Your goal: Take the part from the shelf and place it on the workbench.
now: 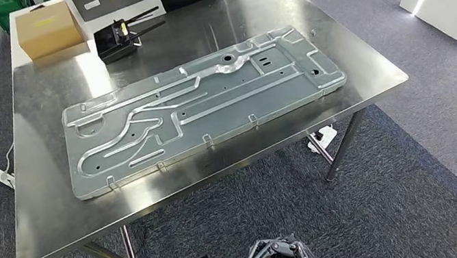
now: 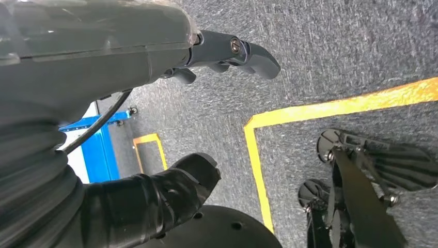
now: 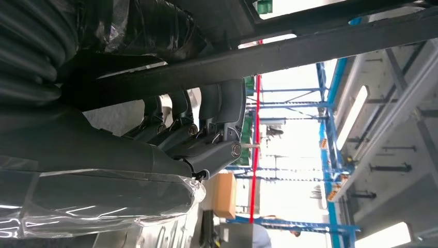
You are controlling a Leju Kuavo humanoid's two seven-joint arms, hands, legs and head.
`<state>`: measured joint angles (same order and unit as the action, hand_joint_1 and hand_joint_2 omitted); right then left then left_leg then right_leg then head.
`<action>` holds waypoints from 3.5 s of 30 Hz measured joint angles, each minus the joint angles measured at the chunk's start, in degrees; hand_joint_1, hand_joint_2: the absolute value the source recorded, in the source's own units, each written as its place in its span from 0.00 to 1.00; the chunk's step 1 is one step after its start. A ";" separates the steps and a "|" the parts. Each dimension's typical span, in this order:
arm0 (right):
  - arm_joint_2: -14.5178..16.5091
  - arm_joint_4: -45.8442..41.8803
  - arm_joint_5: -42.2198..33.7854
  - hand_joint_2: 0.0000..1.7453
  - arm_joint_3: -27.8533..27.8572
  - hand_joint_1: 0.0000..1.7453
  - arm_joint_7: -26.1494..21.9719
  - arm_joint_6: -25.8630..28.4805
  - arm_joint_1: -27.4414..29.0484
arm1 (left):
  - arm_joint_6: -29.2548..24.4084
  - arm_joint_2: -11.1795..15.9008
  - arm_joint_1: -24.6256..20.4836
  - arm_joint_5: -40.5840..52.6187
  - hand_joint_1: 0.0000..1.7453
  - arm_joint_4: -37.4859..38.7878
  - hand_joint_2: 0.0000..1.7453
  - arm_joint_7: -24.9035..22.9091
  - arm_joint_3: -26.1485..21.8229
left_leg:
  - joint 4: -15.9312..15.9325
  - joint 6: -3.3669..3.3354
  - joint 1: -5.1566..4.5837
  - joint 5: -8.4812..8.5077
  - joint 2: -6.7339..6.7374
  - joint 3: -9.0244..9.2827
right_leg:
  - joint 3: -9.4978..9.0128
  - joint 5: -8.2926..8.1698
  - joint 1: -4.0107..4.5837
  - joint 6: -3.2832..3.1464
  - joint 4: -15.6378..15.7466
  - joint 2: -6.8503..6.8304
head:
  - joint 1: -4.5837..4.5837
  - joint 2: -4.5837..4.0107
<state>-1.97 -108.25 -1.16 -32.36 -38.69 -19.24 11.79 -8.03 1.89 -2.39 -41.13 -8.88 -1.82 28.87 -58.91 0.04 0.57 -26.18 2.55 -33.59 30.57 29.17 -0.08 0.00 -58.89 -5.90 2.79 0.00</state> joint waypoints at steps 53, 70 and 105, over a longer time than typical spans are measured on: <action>0.80 13.10 -9.12 1.00 -0.08 1.00 23.37 9.67 -21.53 | 2.79 0.72 -0.81 0.67 0.00 0.01 1.00 0.20 4.04 | -13.69 0.98 0.06 -7.50 -3.35 -5.68 | 2.27 -2.70 -0.46 -1.52 0.54 5.73 | -0.08 0.00; 2.08 23.34 -17.61 1.00 0.86 1.00 28.74 11.42 -35.84 | 3.37 1.42 -0.89 1.07 0.00 0.01 1.00 0.36 6.33 | 0.32 -1.86 0.02 0.46 -2.95 -0.06 | 11.32 4.04 -0.44 1.10 -16.97 5.60 | -0.01 0.00; 4.66 42.87 16.22 1.00 3.08 1.00 46.33 40.00 -77.45 | 3.69 2.07 -1.45 1.23 0.00 0.01 1.00 0.77 11.90 | -0.23 -0.92 0.15 1.16 -3.27 -1.46 | 6.62 -3.80 -0.24 0.04 -3.32 5.90 | -0.01 0.00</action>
<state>2.69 -65.38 15.07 -29.27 7.64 20.76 -65.66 -4.34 3.96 -3.84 -39.91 -8.87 -1.05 40.77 -59.14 -0.88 0.72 -25.03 -0.72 -35.05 37.19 25.37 -0.31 0.04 -62.21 0.00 2.78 0.00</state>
